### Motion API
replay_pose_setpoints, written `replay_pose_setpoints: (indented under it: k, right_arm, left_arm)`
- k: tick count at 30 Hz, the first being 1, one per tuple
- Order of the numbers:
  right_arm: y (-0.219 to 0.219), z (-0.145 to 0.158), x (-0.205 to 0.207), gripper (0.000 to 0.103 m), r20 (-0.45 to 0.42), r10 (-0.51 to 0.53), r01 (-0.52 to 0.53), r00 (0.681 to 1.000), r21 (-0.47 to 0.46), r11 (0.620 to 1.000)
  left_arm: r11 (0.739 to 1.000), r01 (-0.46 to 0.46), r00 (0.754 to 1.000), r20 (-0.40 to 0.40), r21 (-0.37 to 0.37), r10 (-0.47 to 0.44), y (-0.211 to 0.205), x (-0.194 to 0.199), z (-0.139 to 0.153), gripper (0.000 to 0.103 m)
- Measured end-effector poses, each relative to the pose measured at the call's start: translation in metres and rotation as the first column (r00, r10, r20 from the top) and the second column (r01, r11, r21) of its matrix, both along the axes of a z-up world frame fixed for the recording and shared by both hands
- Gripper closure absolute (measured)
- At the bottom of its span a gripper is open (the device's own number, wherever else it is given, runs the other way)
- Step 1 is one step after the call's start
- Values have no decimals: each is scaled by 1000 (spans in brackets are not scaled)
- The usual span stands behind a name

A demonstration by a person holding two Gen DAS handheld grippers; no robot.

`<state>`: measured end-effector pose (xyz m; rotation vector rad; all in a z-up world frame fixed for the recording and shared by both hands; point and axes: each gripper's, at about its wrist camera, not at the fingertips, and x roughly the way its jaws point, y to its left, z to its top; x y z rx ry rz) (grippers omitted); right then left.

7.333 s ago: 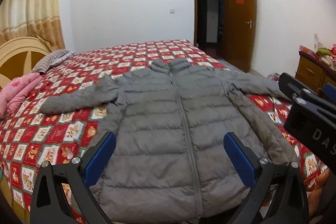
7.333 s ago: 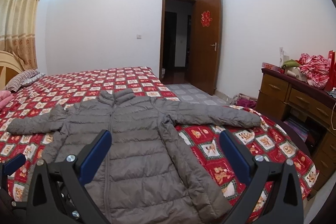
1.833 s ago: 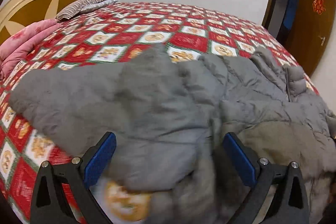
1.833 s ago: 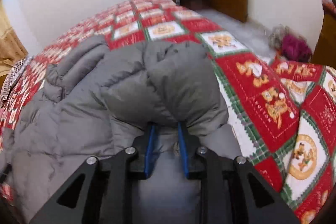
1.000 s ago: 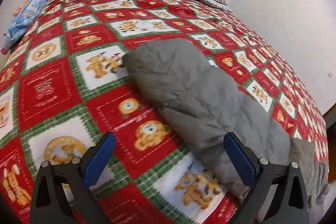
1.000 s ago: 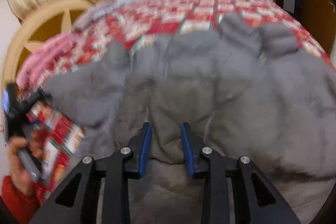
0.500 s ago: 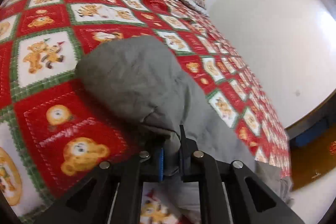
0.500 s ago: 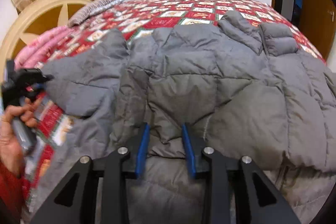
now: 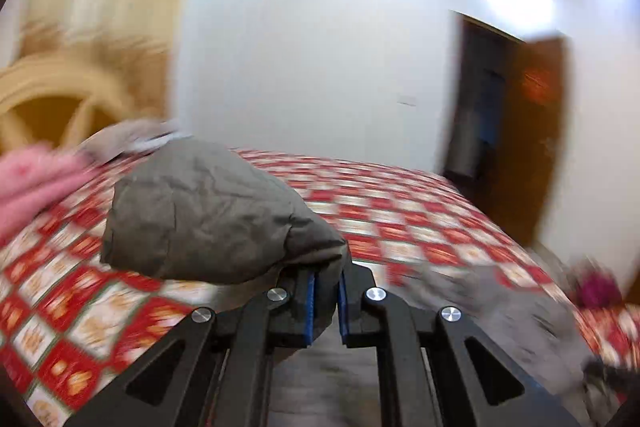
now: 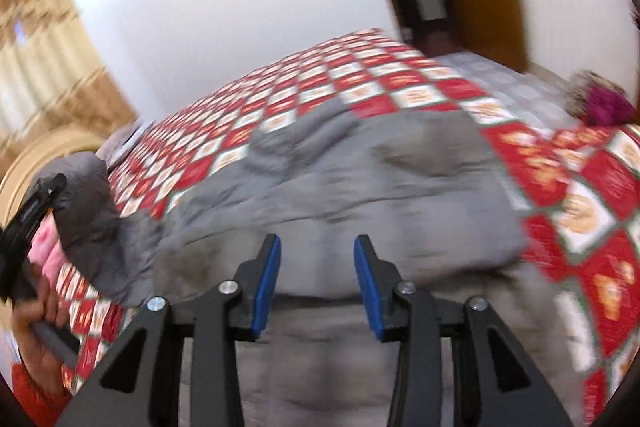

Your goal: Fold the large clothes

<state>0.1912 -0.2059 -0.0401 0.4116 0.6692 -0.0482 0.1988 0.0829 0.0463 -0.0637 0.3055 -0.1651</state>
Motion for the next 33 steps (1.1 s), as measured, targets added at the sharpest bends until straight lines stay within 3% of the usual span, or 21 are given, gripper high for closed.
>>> replay_pose_setpoints:
  k: [2, 5, 7, 11, 13, 14, 15, 17, 20, 23, 25, 27, 29, 30, 32, 33]
  right_arm:
    - [-21, 2, -9, 60, -3, -45, 45, 999, 16, 999]
    - [-52, 1, -27, 60, -15, -126, 126, 992, 27, 992]
    - [-66, -3, -37, 60, -24, -151, 152, 988, 39, 988]
    - [-81, -11, -49, 60, -54, -172, 175, 984, 55, 983]
    - [-83, -14, -50, 57, -64, -172, 177, 983, 68, 982]
    - [-84, -15, -49, 54, -67, -169, 174, 983, 71, 982]
    - [-83, -15, -49, 44, -65, -167, 172, 984, 73, 982]
    - [-83, -13, -50, 33, -51, -174, 177, 983, 66, 982]
    - [-81, -1, -53, 30, -5, -156, 156, 988, 64, 986]
    - [-82, 12, -55, 23, 41, -142, 139, 989, 74, 988]
    - [-77, 16, -54, 9, 70, -127, 120, 989, 90, 989]
    - [-66, 13, -40, 2, 67, -76, 70, 995, 82, 994]
    - [-49, 2, -13, 2, 19, -33, 32, 999, 50, 998]
    - [-43, -4, -4, 8, 2, -23, 22, 1000, 29, 999]
    - [-27, -20, 24, 44, -89, -2, -6, 996, -87, 996]
    - [-21, -29, 33, 74, -136, 19, -34, 991, -109, 993]
  left_arm:
    - [988, 143, 990, -9, 55, -143, -55, -17, -5, 95]
    - [954, 281, 960, -44, 108, -278, -117, -36, -26, 95]
    - [933, 335, 941, -94, 130, -325, -143, -42, -46, 95]
    - [888, 427, 884, -285, 172, -370, -185, -38, -97, 94]
    - [857, 483, 844, -358, 180, -400, -194, -41, -114, 83]
    - [841, 514, 819, -387, 169, -423, -194, -42, -120, 62]
    - [820, 554, 782, -427, 143, -454, -193, -44, -125, 42]
    - [806, 580, 753, -455, 117, -476, -186, -51, -125, 34]
    - [816, 564, 762, -462, 127, -454, -166, -72, -116, 33]
    - [840, 536, 770, -459, 86, -444, -136, -90, -103, 31]
    - [871, 486, 807, -416, 67, -419, -104, -102, -91, 26]
    - [909, 416, 847, -380, 38, -372, -76, -99, -81, 25]
    - [938, 345, 880, -354, 18, -317, -53, -89, -70, 25]
    - [948, 318, 889, -353, 17, -291, -49, -79, -66, 25]
    - [969, 247, 908, -353, 17, -225, -30, -57, -51, 25]
    - [975, 222, 915, -347, 5, -207, -24, -44, -46, 25]
